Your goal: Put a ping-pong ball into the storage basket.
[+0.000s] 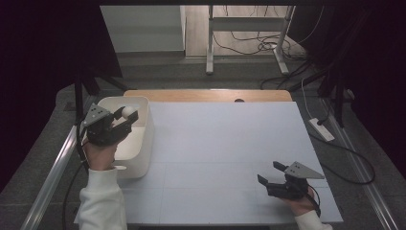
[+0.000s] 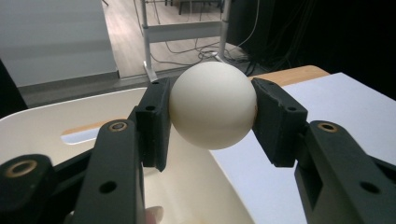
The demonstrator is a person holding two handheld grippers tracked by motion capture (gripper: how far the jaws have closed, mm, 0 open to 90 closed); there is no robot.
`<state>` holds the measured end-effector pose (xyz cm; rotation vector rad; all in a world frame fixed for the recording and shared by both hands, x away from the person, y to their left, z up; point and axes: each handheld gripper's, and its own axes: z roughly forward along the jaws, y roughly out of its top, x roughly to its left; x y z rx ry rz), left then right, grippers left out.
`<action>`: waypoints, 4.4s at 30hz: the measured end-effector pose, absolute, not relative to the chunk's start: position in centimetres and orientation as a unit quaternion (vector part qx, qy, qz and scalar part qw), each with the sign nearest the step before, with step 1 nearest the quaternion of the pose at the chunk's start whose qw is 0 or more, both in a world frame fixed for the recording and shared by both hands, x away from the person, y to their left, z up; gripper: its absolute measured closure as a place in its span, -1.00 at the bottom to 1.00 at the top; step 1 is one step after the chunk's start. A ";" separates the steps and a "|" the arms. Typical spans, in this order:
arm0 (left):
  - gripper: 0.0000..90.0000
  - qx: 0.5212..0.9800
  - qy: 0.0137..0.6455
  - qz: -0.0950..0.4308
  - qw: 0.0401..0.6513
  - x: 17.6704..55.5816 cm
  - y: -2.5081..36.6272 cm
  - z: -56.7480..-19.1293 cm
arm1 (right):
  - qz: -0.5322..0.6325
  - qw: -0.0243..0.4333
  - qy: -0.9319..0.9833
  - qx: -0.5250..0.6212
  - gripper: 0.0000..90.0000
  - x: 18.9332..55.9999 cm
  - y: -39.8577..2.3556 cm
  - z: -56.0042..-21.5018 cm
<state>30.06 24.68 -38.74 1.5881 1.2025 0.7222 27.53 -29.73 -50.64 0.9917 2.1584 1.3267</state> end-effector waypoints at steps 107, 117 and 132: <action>-0.59 0.751 0.349 0.188 0.529 27.4 17.3 -40.9 | 0.477 0.212 0.776 0.354 -0.59 27.4 -29.7 -50.6; -0.60 0.761 0.323 0.166 0.537 25.9 15.9 -42.2 | 0.480 0.213 0.774 0.354 -0.59 27.3 -29.8 -50.5; -0.62 0.785 0.331 0.156 0.500 24.7 14.4 -45.5 | 0.479 0.213 0.774 0.354 -0.59 27.3 -29.9 -50.5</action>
